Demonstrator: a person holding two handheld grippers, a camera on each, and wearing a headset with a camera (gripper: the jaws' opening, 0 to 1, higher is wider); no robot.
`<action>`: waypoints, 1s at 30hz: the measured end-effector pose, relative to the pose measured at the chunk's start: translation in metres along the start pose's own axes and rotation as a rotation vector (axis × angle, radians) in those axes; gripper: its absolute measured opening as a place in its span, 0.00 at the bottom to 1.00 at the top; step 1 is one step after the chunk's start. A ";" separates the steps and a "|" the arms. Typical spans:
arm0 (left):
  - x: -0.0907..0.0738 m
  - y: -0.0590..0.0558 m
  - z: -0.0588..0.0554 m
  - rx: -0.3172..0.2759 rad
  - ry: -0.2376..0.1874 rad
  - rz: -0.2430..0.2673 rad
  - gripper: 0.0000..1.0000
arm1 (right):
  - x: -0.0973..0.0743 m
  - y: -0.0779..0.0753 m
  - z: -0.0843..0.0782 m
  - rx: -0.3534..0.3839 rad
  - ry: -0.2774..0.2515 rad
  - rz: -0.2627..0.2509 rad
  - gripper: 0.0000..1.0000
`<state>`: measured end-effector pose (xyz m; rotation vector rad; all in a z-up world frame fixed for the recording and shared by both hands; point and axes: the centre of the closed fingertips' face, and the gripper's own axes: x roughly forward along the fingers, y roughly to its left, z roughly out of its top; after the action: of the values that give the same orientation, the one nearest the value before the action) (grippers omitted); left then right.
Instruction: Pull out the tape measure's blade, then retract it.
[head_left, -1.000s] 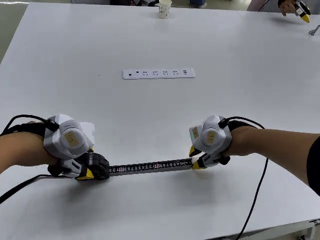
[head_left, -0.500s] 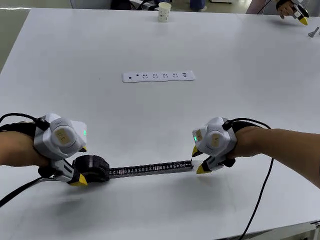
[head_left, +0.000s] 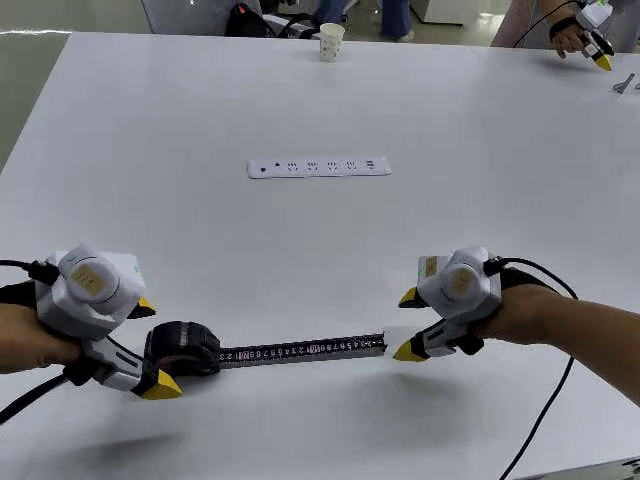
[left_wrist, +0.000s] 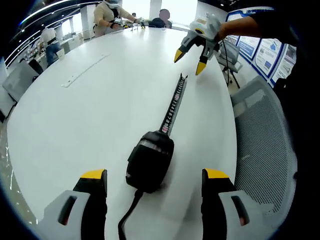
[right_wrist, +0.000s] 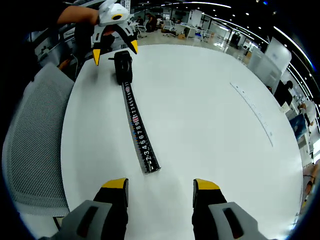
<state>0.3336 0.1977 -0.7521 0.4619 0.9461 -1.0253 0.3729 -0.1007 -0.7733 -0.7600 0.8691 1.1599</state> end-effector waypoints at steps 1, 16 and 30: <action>-0.001 0.000 -0.002 -0.009 -0.001 0.004 0.75 | 0.000 0.000 -0.003 0.015 0.002 -0.008 0.51; -0.009 0.002 -0.015 -0.206 -0.128 0.089 0.93 | -0.011 0.006 -0.010 0.302 -0.159 -0.082 0.72; -0.030 0.001 -0.037 -0.340 -0.238 0.206 0.99 | -0.030 0.019 -0.030 0.407 -0.246 -0.164 0.88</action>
<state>0.3124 0.2402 -0.7474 0.1449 0.8190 -0.6976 0.3441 -0.1352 -0.7624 -0.3389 0.7860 0.8705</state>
